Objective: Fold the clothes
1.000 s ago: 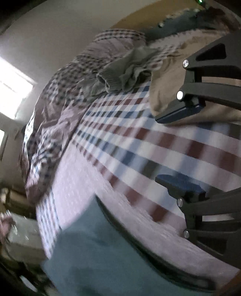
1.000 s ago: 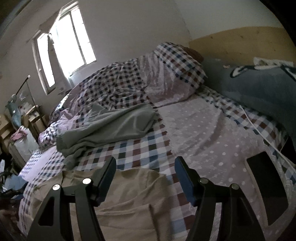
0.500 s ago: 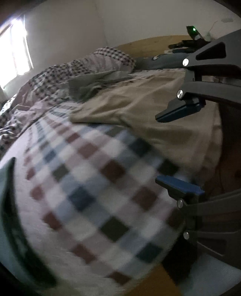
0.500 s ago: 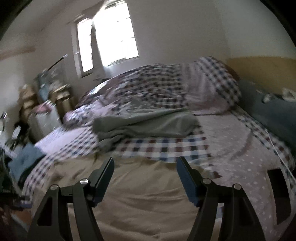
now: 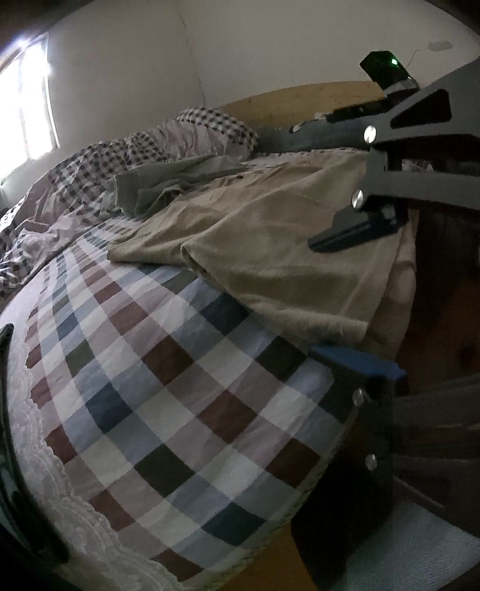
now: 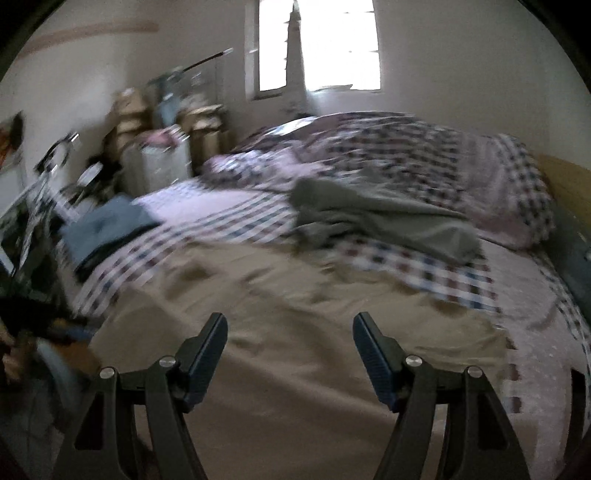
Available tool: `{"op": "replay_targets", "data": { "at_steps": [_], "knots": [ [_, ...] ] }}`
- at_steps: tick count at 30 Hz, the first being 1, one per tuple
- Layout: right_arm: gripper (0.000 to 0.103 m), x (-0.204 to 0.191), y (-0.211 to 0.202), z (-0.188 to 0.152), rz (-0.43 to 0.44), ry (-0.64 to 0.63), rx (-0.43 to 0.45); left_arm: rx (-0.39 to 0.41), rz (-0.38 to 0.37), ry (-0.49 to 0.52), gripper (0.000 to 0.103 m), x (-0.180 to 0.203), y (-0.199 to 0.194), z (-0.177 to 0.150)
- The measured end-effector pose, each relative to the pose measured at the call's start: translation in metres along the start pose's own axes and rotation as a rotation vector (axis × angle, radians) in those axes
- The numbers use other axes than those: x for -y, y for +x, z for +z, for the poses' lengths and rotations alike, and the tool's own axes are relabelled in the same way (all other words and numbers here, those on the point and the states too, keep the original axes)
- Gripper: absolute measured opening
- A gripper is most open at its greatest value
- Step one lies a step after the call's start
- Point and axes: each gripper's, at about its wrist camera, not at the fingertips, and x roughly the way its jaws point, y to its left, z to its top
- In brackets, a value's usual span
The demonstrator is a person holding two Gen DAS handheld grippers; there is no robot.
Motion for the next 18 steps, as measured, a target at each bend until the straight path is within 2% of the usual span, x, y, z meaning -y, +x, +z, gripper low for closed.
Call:
{"op": "replay_targets", "data": {
  "at_steps": [5, 10, 14, 16, 17, 18],
  "knots": [
    [0.075, -0.075, 0.016, -0.015, 0.099, -0.164, -0.051, 0.002, -0.104, 0.005, 0.052, 0.005, -0.006, 0.004],
    [0.075, -0.148, 0.030, -0.043, 0.202, -0.393, -0.111, -0.015, 0.043, -0.008, 0.052, -0.003, 0.002, 0.006],
    [0.075, -0.166, 0.035, -0.054, 0.229, -0.453, -0.126, -0.011, 0.104, 0.002, 0.052, -0.005, 0.003, 0.008],
    [0.075, -0.170, 0.038, -0.057, 0.234, -0.464, -0.127, -0.011, 0.101, -0.005, 0.052, -0.006, 0.004, 0.008],
    [0.075, -0.171, 0.038, -0.058, 0.226, -0.467, -0.120, -0.012, 0.096, -0.010, 0.051, -0.006, 0.005, 0.009],
    [0.075, -0.173, 0.039, -0.059, 0.215, -0.474, -0.111, -0.013, 0.088, -0.013, 0.038, -0.006, 0.006, 0.009]
  ]
}}
